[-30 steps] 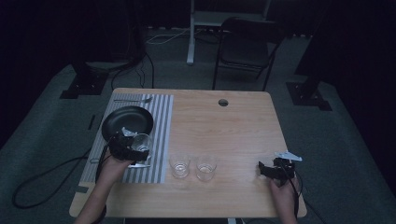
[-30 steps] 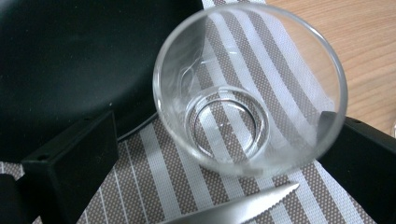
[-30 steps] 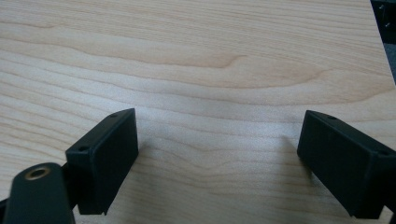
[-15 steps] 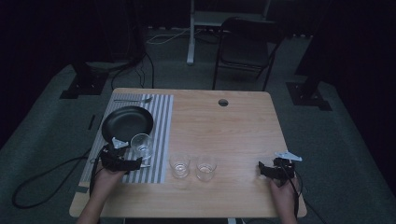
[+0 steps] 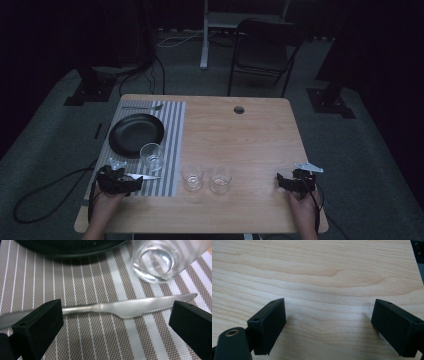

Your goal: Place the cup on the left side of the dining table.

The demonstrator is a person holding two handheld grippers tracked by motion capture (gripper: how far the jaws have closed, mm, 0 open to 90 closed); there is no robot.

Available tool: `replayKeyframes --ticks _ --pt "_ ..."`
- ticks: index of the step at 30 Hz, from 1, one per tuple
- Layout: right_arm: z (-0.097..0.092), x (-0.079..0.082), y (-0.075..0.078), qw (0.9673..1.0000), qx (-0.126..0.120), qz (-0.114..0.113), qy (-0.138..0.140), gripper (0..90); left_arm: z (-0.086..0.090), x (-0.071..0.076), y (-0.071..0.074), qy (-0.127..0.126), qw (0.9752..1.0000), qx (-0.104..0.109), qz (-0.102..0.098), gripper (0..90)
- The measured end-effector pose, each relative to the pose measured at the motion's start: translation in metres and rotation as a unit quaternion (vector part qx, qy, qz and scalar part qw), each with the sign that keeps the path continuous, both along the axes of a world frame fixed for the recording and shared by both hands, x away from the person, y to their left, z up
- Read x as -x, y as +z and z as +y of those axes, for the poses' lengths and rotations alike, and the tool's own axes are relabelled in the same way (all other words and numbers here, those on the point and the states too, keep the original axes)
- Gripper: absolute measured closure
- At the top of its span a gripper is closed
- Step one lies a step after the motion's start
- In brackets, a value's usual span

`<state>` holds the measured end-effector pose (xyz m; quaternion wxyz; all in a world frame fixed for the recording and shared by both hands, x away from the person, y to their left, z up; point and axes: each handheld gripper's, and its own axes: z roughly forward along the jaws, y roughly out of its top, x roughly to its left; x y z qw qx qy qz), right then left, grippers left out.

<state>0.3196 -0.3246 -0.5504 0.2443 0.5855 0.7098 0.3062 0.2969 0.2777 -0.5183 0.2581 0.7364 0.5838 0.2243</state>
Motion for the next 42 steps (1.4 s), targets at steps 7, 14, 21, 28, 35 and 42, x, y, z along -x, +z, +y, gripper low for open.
replayKeyframes --ticks 7,14,21,28,35,42 --pt "0.0 0.0 0.0 1.0 0.0 0.0 0.0 11.9 0.009 0.005 -0.008 0.01 0.9999 0.003 0.002 0.0" --pt "0.0 0.0 0.0 1.0 0.0 0.0 0.0 11.9 0.012 0.008 -0.018 0.021 0.9998 -0.004 0.004 0.0" --pt "0.0 0.0 0.0 1.0 0.0 0.0 0.0 11.9 0.019 0.014 -0.023 0.026 0.9996 -0.002 -0.004 0.0" --pt "0.0 0.0 0.0 1.0 0.0 0.0 0.0 11.9 0.025 0.02 -0.026 0.035 0.9992 0.012 -0.017 0.0" --pt "0.0 0.0 0.0 1.0 0.0 0.0 0.0 11.9 0.027 0.025 -0.028 0.043 0.9986 0.014 -0.029 0.0" --pt "0.0 0.0 0.0 1.0 0.0 0.0 0.0 11.9 0.028 0.026 -0.028 0.046 0.9985 0.014 -0.028 0.0"
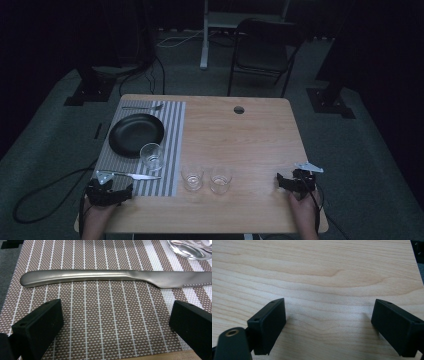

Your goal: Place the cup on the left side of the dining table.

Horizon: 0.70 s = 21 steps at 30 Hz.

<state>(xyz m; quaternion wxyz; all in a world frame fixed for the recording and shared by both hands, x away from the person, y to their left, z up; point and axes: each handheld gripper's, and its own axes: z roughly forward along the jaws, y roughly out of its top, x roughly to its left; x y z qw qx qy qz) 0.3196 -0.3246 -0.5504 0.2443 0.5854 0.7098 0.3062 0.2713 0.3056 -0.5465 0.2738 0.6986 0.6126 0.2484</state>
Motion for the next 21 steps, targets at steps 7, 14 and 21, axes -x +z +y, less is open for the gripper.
replayKeyframes --ticks 7,14,21 --pt "0.0 0.0 0.0 1.0 0.0 0.0 0.0 11.9 0.0 0.0002 -0.0001 0.0 1.0 0.0 -0.001 0.1" --pt "0.0 0.0 0.0 1.0 0.0 0.0 0.0 11.9 -0.0007 0.0004 -0.0001 0.004 1.0 -0.001 0.0 0.0" --pt "0.0 0.0 0.0 1.0 0.0 0.0 0.0 11.9 -0.0008 0.0004 -0.0001 0.004 1.0 -0.001 0.0 0.0"
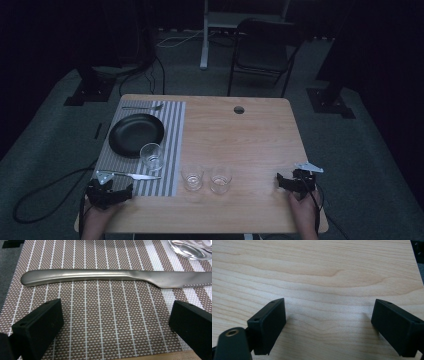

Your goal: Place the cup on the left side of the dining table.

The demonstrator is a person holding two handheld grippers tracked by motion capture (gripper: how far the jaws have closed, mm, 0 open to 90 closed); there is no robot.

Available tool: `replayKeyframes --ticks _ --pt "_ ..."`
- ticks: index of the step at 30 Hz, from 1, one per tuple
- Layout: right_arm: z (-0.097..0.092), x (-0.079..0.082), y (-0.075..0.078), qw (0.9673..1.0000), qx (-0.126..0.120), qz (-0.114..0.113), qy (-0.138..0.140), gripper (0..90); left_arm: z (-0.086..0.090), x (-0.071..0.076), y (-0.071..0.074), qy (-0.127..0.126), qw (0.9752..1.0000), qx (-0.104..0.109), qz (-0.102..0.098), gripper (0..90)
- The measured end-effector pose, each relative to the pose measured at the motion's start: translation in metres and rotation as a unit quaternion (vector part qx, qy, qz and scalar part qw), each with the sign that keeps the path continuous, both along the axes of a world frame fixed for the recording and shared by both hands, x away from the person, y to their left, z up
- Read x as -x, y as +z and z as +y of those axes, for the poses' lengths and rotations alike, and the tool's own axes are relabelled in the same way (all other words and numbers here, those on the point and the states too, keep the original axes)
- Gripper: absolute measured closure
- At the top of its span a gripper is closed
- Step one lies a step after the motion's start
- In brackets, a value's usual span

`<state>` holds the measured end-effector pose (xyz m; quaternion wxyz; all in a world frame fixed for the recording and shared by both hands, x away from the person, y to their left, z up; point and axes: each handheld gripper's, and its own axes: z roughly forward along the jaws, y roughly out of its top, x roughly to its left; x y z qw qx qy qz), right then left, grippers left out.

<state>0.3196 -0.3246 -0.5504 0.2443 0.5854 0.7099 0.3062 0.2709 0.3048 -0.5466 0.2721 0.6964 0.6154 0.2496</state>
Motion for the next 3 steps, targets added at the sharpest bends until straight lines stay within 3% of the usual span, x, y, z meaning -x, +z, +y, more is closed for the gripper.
replayKeyframes --ticks 3 --pt "0.0 0.0 0.0 1.0 0.0 0.0 0.0 11.9 0.0 0.0 0.0 0.0 1.0 0.0 0.0 0.0"
